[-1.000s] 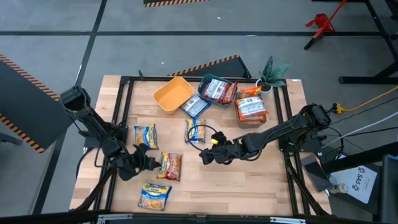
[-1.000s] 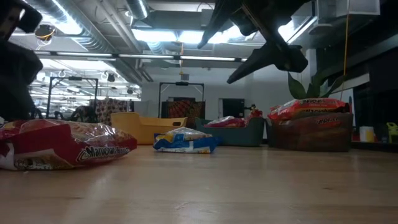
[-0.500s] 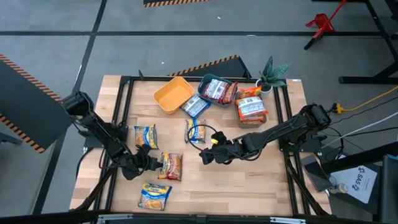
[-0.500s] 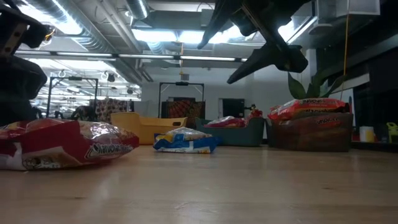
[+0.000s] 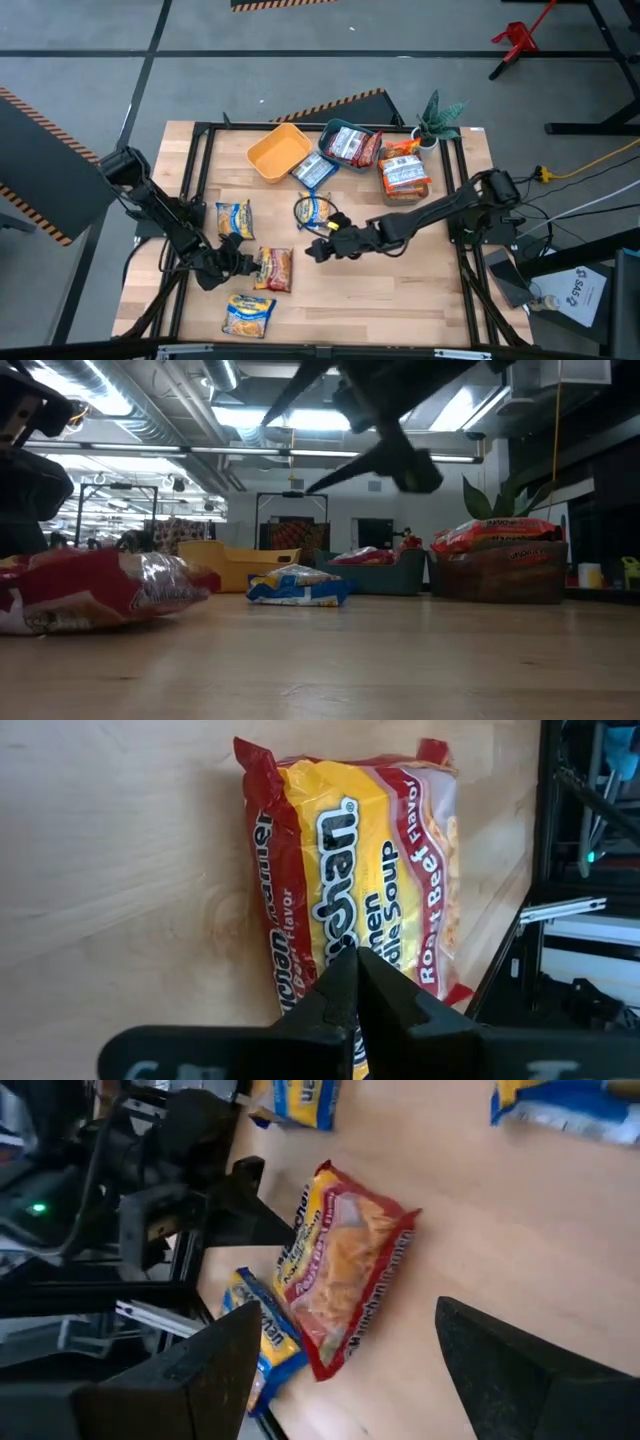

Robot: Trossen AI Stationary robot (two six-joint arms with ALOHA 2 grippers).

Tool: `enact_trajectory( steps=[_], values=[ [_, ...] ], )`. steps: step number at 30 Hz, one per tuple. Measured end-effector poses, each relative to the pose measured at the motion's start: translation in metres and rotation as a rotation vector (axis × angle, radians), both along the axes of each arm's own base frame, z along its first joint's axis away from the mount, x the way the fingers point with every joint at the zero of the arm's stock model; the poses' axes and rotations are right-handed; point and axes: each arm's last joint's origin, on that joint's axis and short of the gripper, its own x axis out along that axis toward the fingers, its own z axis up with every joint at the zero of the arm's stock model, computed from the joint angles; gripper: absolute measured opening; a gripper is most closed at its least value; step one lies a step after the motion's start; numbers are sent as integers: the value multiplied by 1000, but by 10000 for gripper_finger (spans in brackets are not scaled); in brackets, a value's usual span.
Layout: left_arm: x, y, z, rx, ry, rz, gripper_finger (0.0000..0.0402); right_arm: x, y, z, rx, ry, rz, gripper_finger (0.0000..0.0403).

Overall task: Sort Maruchan noodles
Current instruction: Put the red noodle pack into the blue bin

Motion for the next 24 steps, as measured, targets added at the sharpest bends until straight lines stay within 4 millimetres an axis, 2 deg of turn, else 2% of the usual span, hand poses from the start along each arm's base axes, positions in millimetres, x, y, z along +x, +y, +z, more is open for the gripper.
enact_trajectory(
  steps=[10, 17, 24],
  values=[
    [-1, 1, -1, 9, 26, -13, 0, 27, 10, -42, 115, -85, 25, 285],
    [-2, 1, -2, 21, 35, -36, 0, 37, 13, -73, 120, -25, 3, 285],
    [-2, 1, -2, 22, 37, -37, 0, 53, 16, -83, 117, -58, -37, 285]
  ],
)
